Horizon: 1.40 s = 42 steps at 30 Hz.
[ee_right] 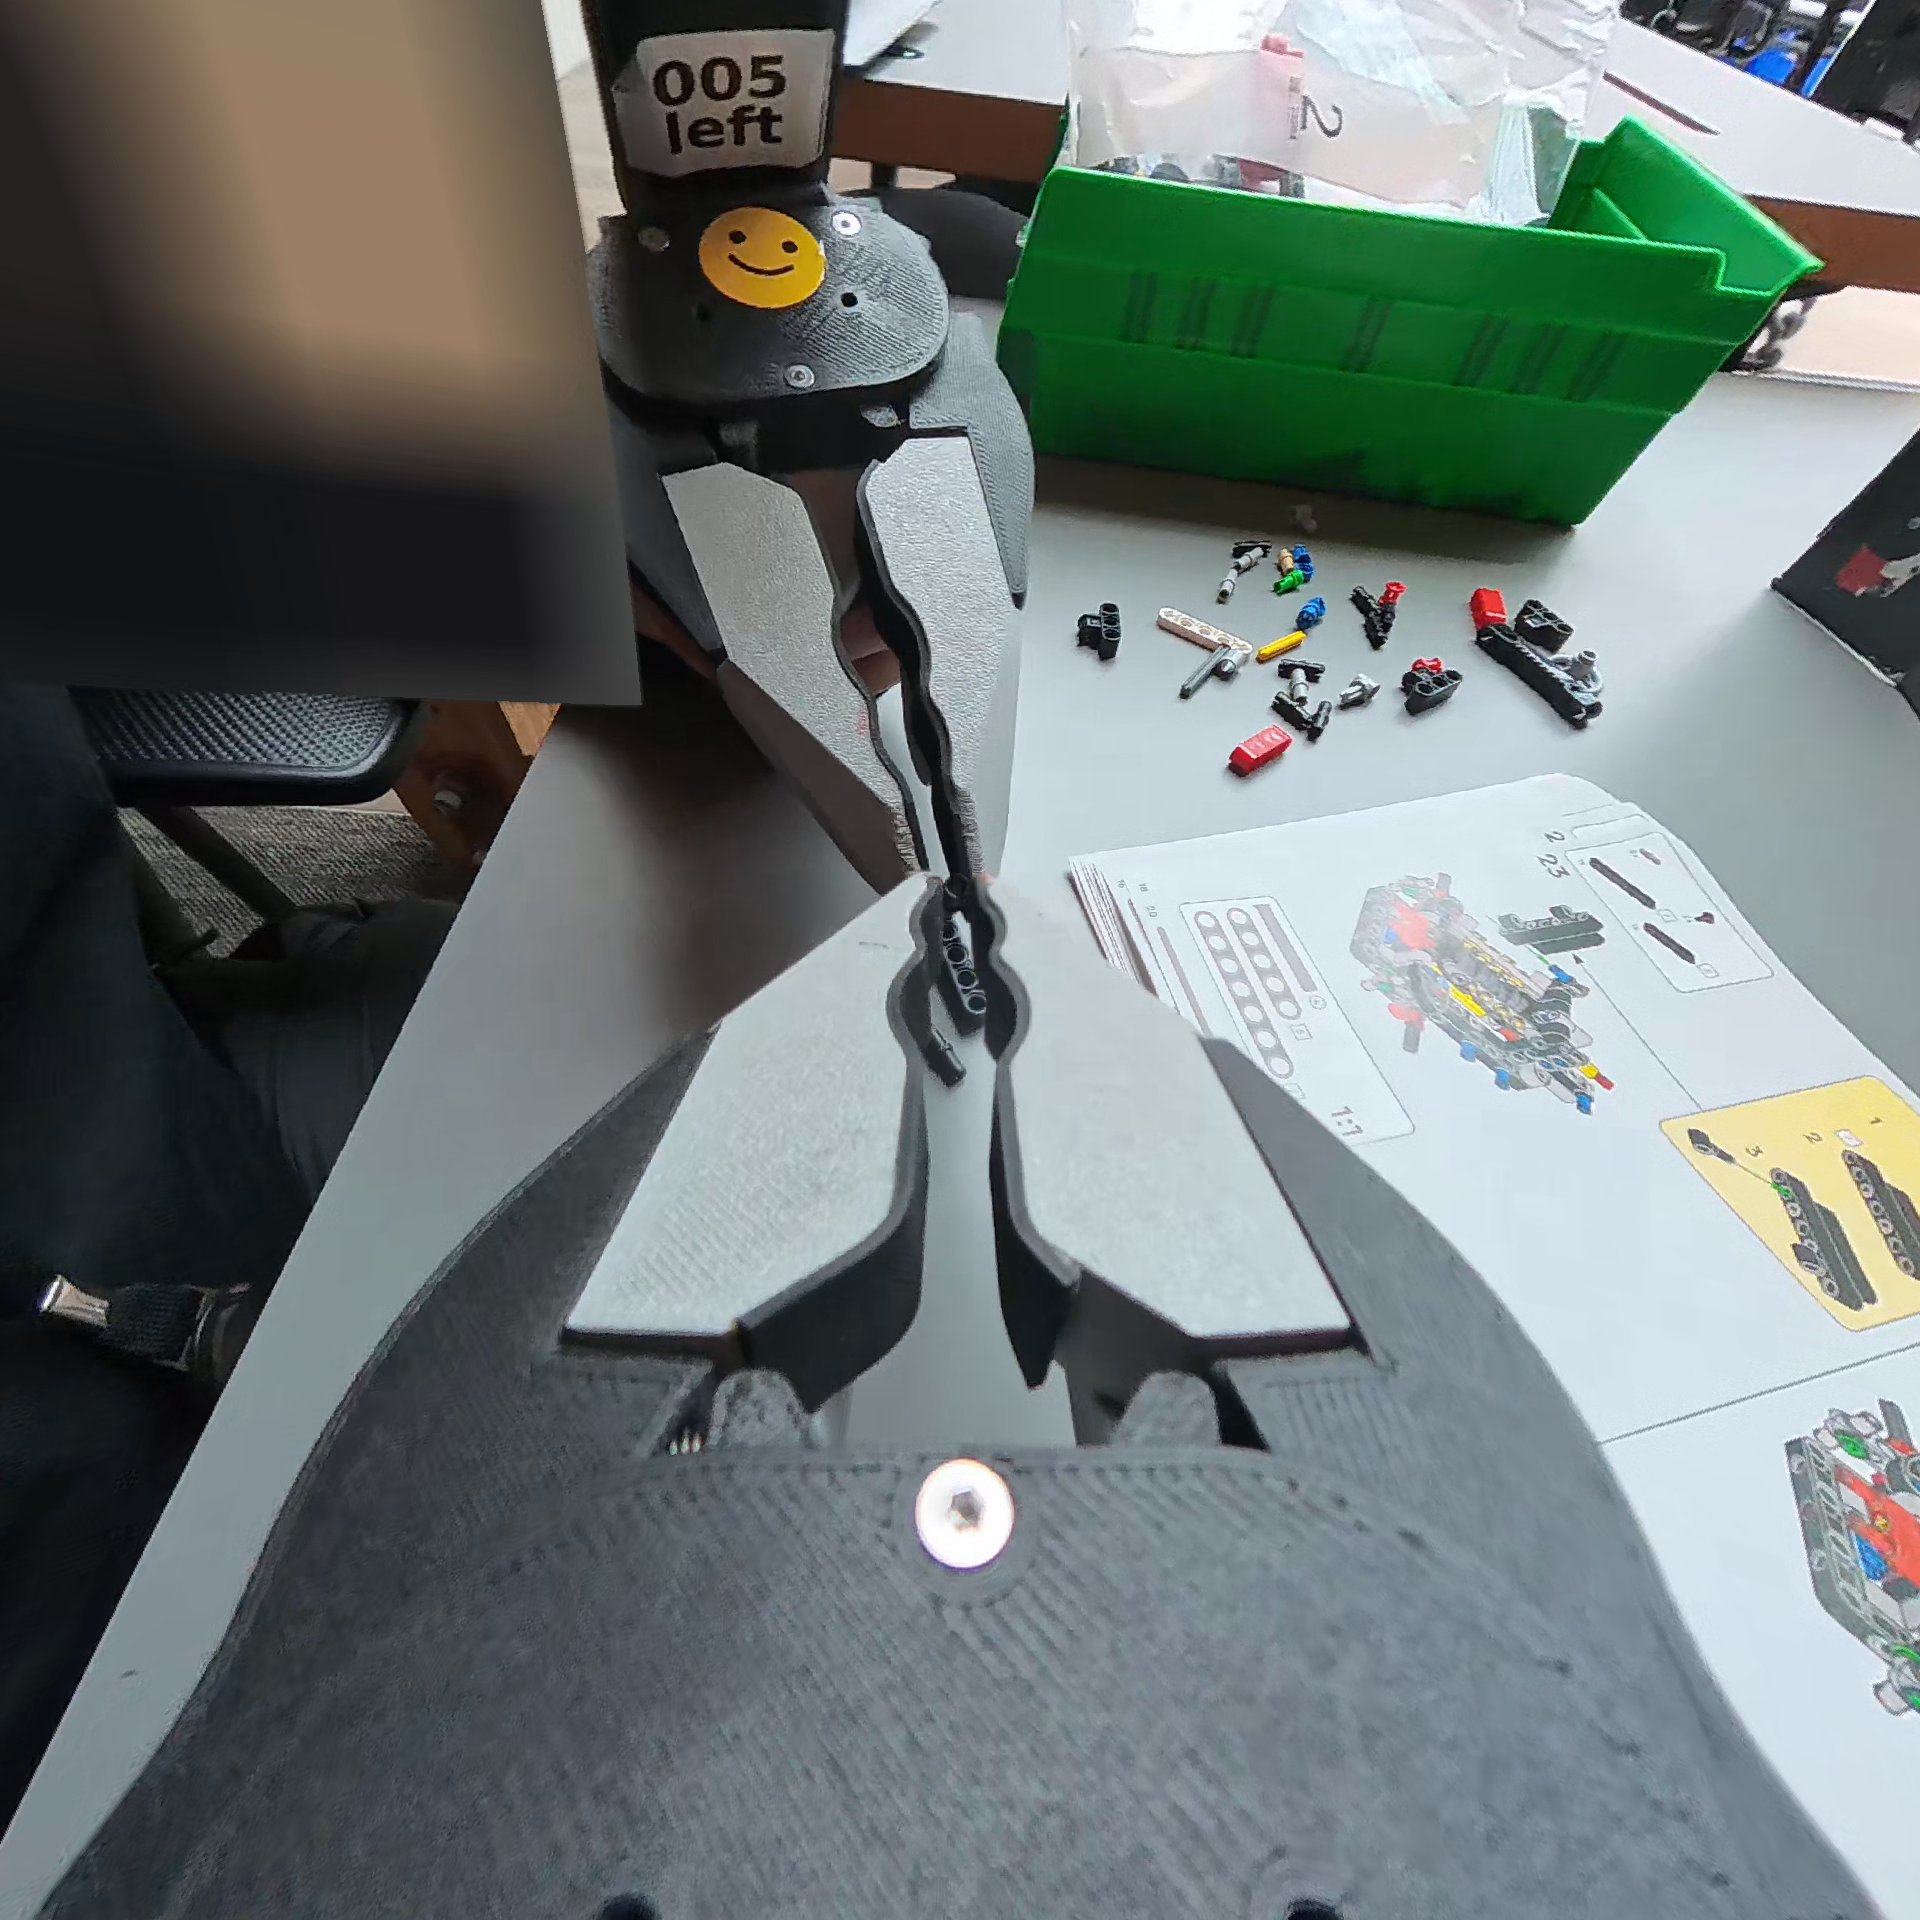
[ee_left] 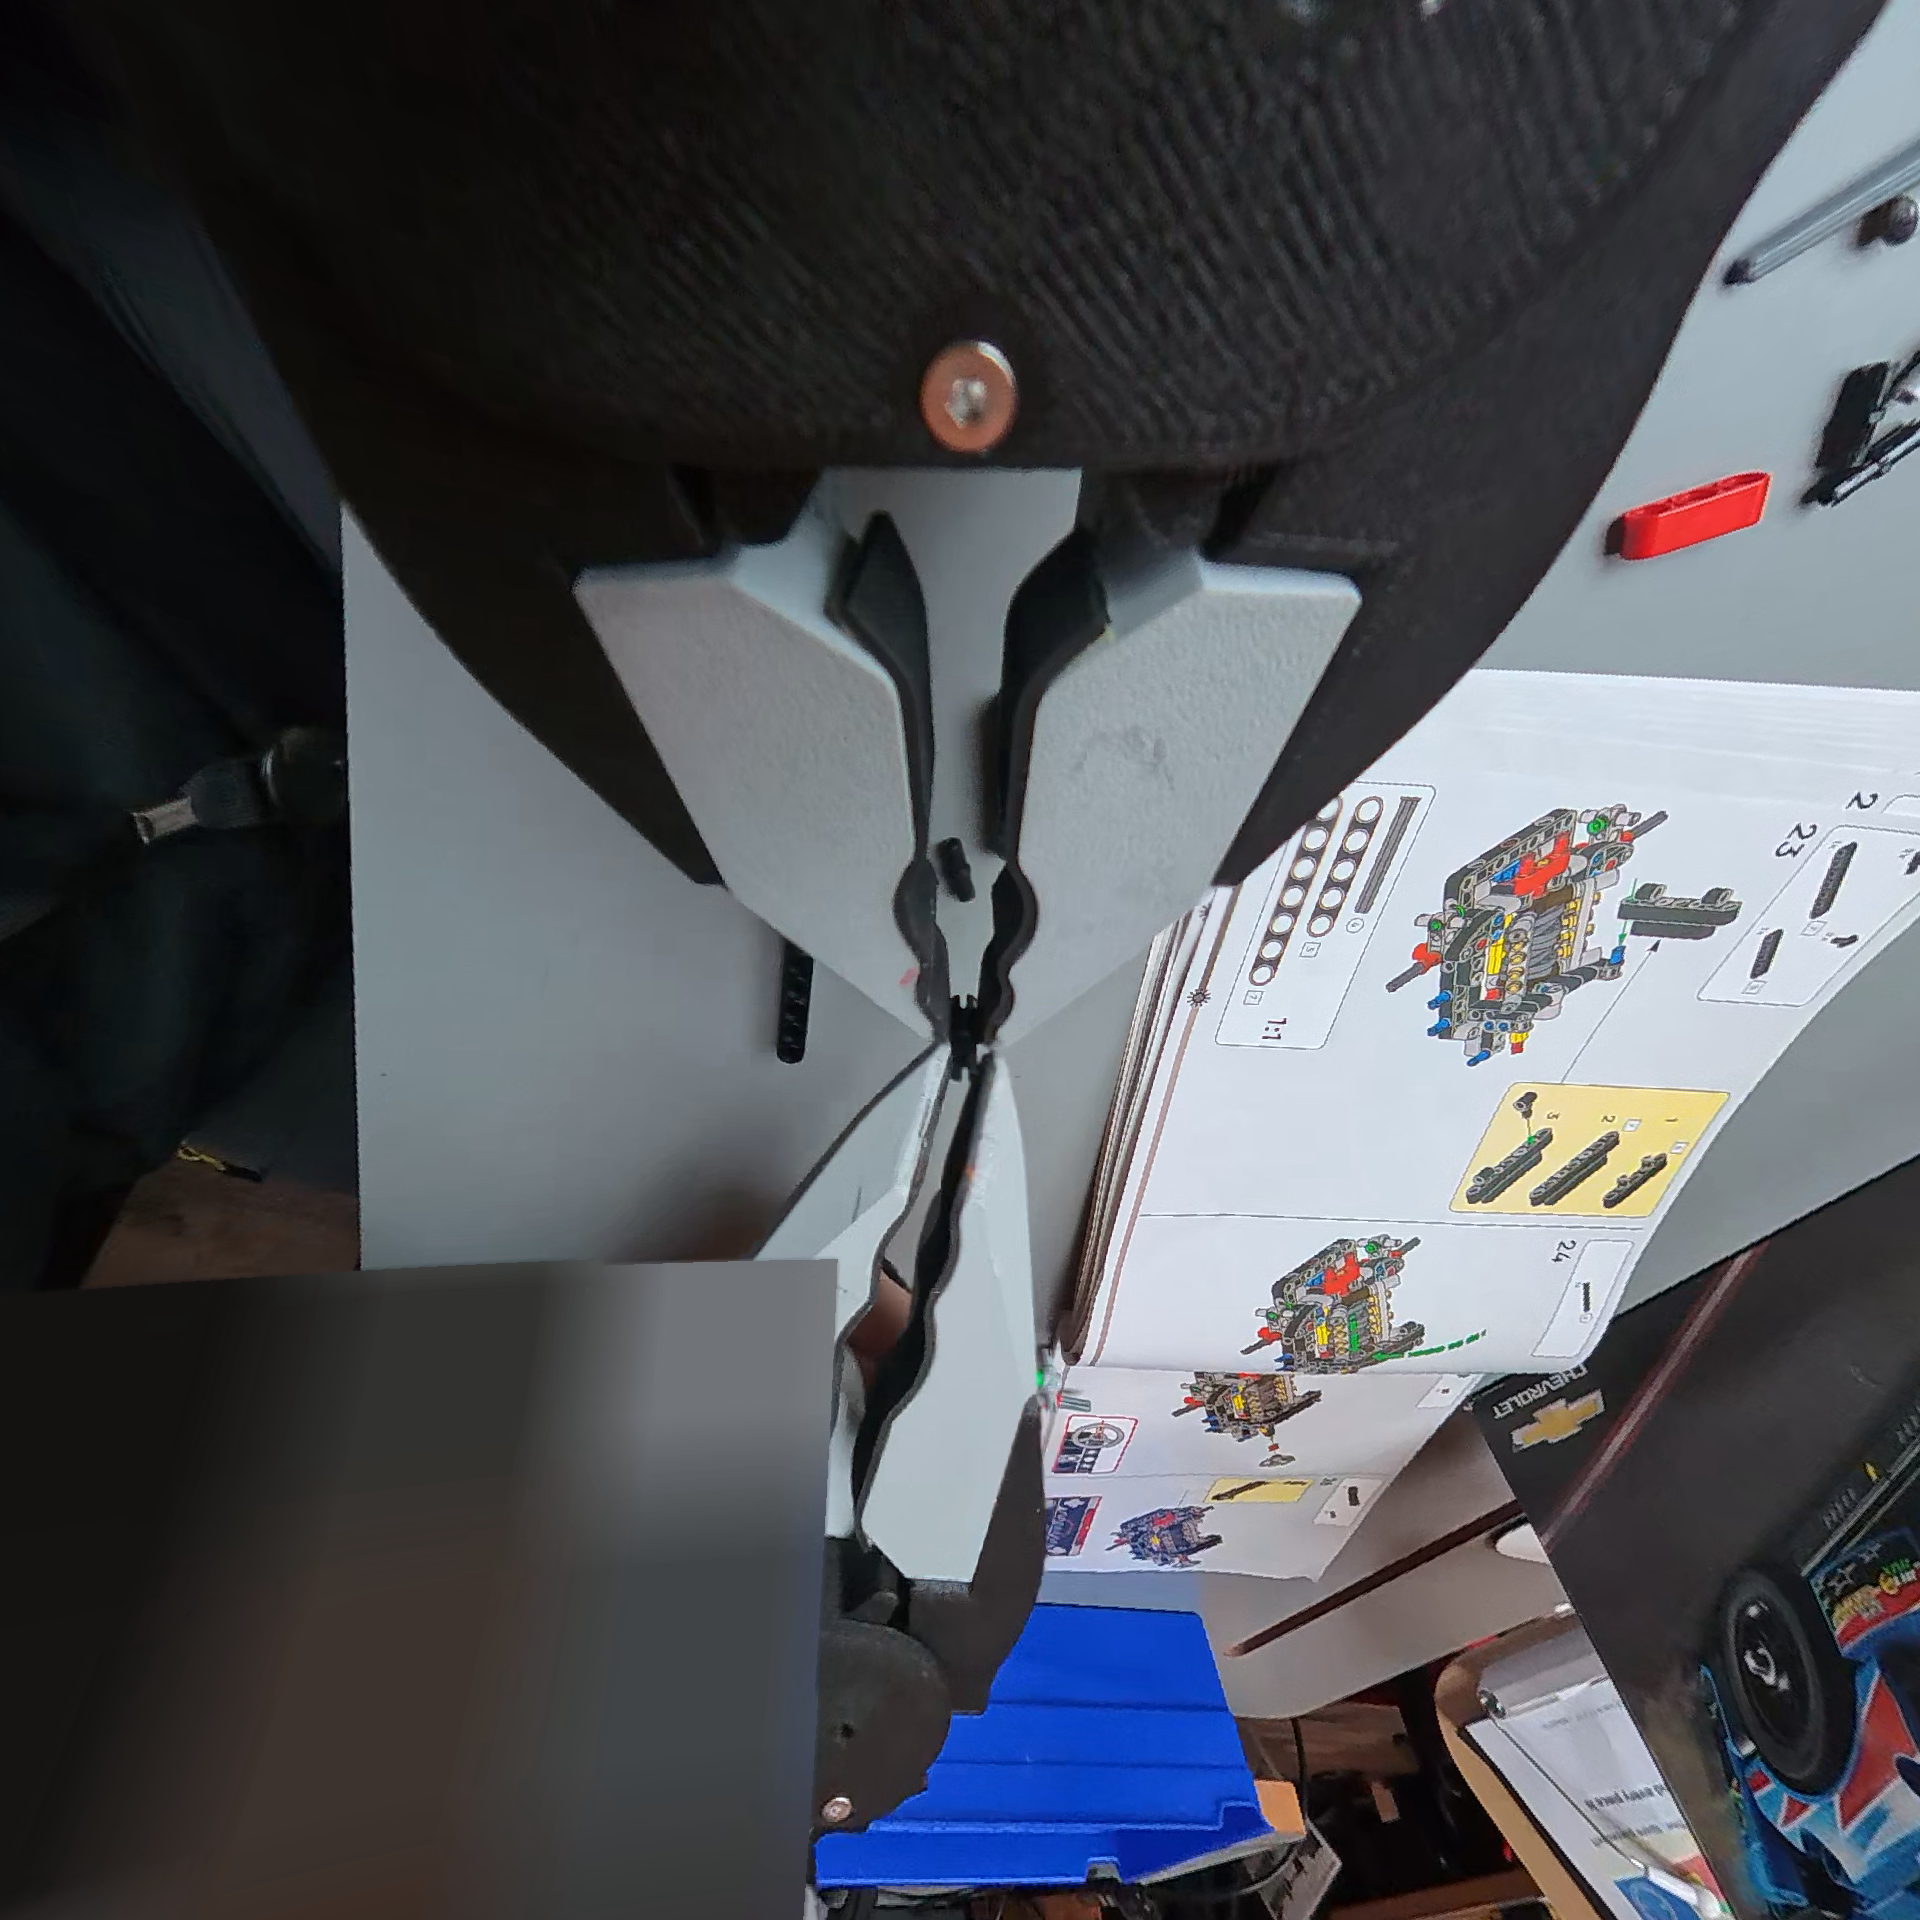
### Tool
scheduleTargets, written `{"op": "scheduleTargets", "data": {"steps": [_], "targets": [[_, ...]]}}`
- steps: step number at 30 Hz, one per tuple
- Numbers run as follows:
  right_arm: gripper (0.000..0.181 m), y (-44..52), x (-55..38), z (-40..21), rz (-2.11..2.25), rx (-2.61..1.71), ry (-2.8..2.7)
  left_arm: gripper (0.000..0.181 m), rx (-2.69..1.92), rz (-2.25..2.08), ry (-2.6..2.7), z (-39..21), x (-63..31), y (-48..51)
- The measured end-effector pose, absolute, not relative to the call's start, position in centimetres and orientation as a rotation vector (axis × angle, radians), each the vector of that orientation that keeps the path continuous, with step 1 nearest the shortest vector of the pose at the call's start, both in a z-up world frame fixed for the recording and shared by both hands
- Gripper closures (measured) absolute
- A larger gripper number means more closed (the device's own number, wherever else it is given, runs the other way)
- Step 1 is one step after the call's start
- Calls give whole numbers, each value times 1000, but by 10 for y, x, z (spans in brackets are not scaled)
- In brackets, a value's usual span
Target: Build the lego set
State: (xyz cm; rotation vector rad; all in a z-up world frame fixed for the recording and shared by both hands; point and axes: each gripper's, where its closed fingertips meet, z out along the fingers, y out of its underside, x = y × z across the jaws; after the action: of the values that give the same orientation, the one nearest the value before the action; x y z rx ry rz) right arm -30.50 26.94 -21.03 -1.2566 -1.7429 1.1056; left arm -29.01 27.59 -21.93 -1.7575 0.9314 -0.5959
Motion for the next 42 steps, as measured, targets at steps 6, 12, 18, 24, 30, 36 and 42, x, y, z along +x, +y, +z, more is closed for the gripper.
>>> {"op": "scheduleTargets", "data": {"steps": [6,12,18,24,30,36,42], "targets": [[181,269,-305,-206,1051,-1192,-1743,180,-1752,-674,897,-215,-289,274],[181,271,-303,-200,1083,-1191,-1702,176,-1749,-746,857,-211,-293,274],[181,269,-303,-199,1122,-1187,-1697,180,-1754,-692,892,-215,-290,274],[181,268,-302,-200,1126,-1182,-1702,180,-1757,-682,899,-216,-290,273],[181,268,-302,-200,1126,-1178,-1695,180,-1753,-690,895,-215,-291,273],[181,267,-301,-200,1126,-1167,-1693,178,-1754,-699,891,-215,-291,273],[181,267,-302,-200,1111,-1158,-1691,179,-1755,-692,899,-216,-290,273]]}}
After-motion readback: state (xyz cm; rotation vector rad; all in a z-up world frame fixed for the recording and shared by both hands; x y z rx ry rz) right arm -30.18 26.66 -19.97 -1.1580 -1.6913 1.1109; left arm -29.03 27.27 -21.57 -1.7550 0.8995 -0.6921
